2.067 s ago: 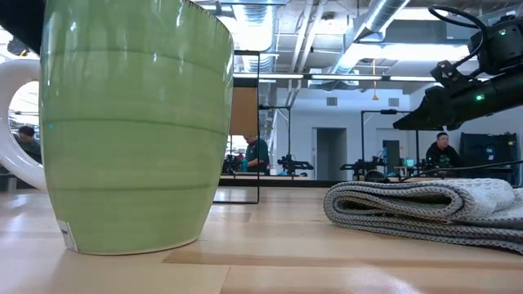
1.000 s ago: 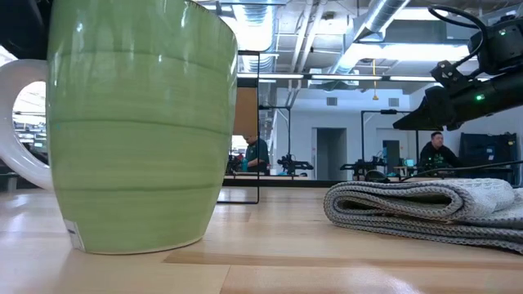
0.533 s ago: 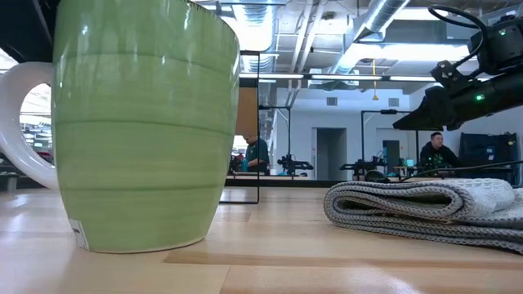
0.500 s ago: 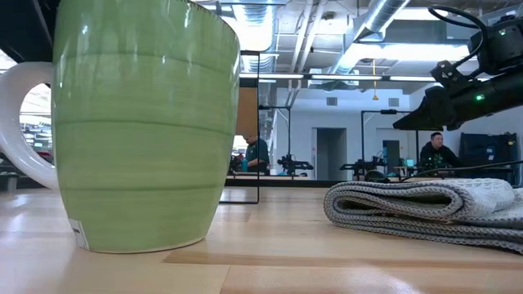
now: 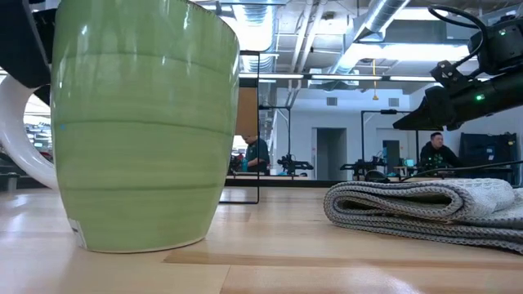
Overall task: Stack small to large cups/mugs on shelf
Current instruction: Put the white green mug on the shelf
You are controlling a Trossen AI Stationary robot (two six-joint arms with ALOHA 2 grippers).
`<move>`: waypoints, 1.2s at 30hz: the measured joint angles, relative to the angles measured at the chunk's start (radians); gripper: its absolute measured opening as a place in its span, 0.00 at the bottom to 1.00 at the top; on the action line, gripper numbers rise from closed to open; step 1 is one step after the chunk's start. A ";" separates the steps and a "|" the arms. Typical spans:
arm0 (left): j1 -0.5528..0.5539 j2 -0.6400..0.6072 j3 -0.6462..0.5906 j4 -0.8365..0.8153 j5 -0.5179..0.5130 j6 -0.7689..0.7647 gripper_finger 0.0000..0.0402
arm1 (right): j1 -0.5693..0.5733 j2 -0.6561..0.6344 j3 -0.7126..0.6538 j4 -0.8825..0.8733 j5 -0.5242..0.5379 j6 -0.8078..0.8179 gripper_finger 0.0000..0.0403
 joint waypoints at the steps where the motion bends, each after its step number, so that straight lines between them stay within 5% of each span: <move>1: 0.001 0.000 0.000 0.002 -0.001 0.003 0.64 | 0.000 0.000 0.000 0.000 0.000 0.000 0.54; 19: 0.072 0.000 0.000 0.056 0.092 0.172 0.63 | 0.000 0.000 0.000 0.000 0.000 0.000 0.54; 36: 0.077 0.000 0.000 0.065 0.108 0.188 0.35 | 0.000 0.000 0.000 0.000 0.000 0.000 0.54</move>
